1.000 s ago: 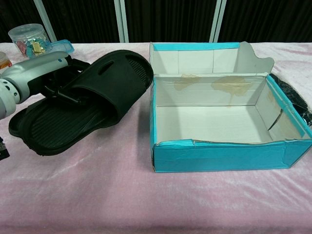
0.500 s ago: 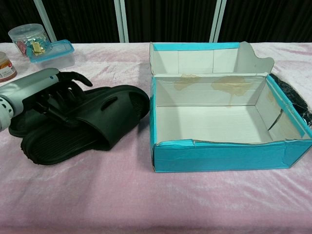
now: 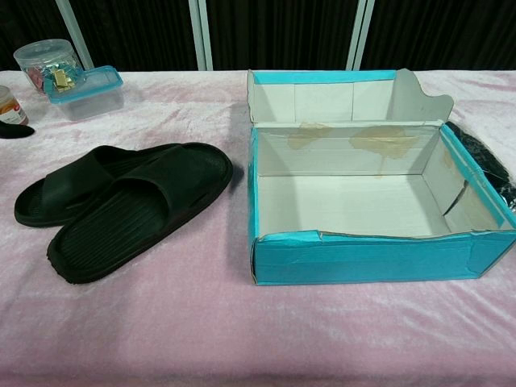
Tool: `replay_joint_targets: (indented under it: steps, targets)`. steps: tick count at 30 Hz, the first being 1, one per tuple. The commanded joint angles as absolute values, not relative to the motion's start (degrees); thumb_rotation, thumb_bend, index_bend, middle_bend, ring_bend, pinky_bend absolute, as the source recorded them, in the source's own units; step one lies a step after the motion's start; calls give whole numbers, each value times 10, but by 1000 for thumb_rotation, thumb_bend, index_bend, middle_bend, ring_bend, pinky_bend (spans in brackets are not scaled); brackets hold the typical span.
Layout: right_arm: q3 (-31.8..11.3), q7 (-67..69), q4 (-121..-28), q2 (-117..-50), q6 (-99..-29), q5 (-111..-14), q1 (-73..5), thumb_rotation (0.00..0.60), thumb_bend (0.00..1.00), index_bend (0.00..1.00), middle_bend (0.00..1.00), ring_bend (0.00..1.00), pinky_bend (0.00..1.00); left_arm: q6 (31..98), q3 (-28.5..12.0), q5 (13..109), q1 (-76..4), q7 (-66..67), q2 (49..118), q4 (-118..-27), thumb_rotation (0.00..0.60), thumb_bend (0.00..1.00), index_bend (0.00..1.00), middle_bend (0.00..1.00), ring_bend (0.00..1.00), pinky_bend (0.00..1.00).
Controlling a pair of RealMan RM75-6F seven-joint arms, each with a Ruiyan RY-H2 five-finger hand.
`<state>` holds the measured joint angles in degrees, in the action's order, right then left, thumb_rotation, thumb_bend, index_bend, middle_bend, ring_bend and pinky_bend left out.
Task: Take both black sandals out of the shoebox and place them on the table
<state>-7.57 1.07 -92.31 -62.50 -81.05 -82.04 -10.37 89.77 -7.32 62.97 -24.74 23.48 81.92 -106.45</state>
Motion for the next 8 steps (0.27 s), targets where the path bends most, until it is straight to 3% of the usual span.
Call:
replay_joint_targets:
  steps: [1, 8]
  targets:
    - [-77, 6, -919, -625, -809, -813, -102, 600, 104, 0, 65, 11, 199, 908, -45, 649, -208, 251, 742, -1111, 600, 0, 0, 0, 0, 0]
    - [-80, -18, -917, -631, -819, -794, -94, 600, 105, 0, 59, 0, 190, 941, 0, 706, -148, 217, 686, -1127, 600, 0, 0, 12, 0, 0]
